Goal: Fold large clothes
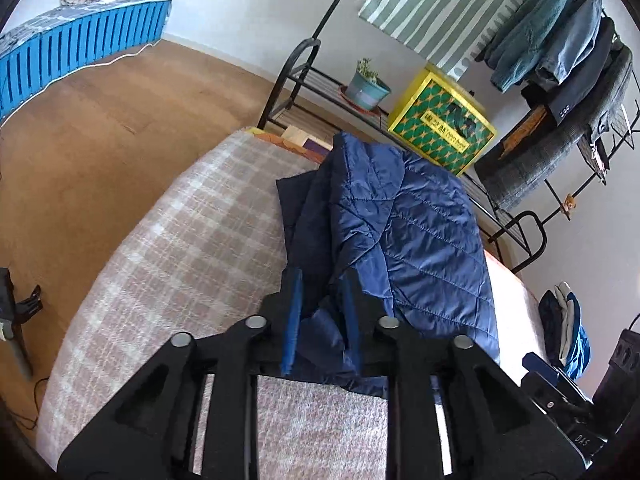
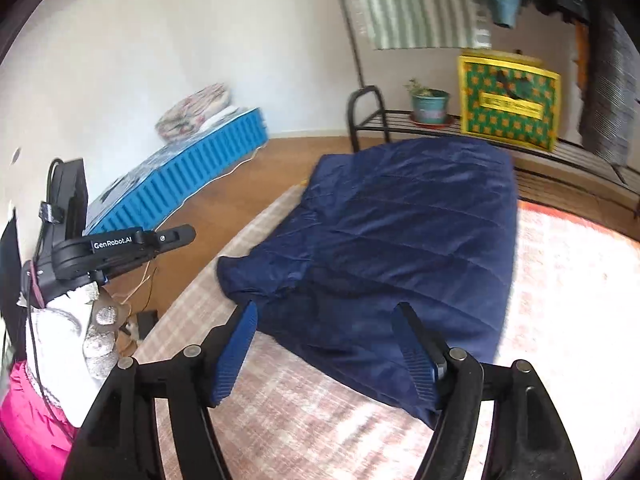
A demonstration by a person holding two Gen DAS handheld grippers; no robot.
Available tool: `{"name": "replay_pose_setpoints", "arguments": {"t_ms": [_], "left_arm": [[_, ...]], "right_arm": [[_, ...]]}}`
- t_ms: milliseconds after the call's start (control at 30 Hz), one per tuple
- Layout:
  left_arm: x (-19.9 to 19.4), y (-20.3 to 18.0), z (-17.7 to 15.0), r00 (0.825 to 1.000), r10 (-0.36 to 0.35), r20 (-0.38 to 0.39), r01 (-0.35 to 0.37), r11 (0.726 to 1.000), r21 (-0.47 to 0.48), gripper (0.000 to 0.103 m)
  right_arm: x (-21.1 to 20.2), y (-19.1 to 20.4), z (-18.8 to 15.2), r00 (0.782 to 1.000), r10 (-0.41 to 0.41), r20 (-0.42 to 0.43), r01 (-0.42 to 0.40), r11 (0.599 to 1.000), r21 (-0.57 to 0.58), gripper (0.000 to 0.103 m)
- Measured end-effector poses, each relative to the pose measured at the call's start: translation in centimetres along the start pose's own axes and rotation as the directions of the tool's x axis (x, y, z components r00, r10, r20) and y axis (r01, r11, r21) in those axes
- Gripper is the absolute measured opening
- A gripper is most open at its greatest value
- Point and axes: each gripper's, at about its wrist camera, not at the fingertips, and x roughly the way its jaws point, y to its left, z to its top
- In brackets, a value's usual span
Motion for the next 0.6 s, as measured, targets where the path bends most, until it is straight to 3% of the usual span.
{"name": "replay_pose_setpoints", "arguments": {"t_ms": [100,267,300,467,500,567,600], "left_arm": [[3.3,0.6,-0.7,0.996,0.02,-0.085,-0.022,1.0,-0.015,0.024],[7.0,2.5,-3.1,0.974,0.14,-0.18,-0.142,0.99,0.006,0.024],[7.7,3.0,-3.5,0.968,0.145,-0.206,-0.148,0.989,0.001,0.03],[8.1,3.0,-4.1,0.965,0.161,-0.208,-0.155,0.987,0.047,0.03],[8.1,2.9,-4.1,0.964,0.163,-0.212,-0.155,0.987,0.052,0.03],[8.1,2.9,-4.1,0.964,0.158,-0.216,-0.151,0.987,0.05,0.03],[8.0,2.9,-4.1,0.963,0.158,-0.217,-0.151,0.987,0.049,0.03]], "right_arm": [[0.4,-5.0,-1.2,0.998,-0.036,-0.053,0.045,0.986,0.164,0.086],[2.3,-9.2,-2.4,0.993,0.006,-0.121,0.029,0.956,0.291,0.086],[2.9,-9.3,-2.6,0.991,0.02,-0.135,0.021,0.955,0.296,0.086],[6.2,-10.5,-3.9,0.962,0.21,-0.177,-0.122,0.903,0.412,0.086],[6.2,-10.7,-3.9,0.967,0.211,-0.144,-0.132,0.896,0.425,0.086],[6.9,-11.0,-3.5,0.96,0.242,-0.141,-0.151,0.872,0.466,0.077],[7.1,-11.1,-3.5,0.957,0.251,-0.147,-0.151,0.861,0.486,0.065]]}}
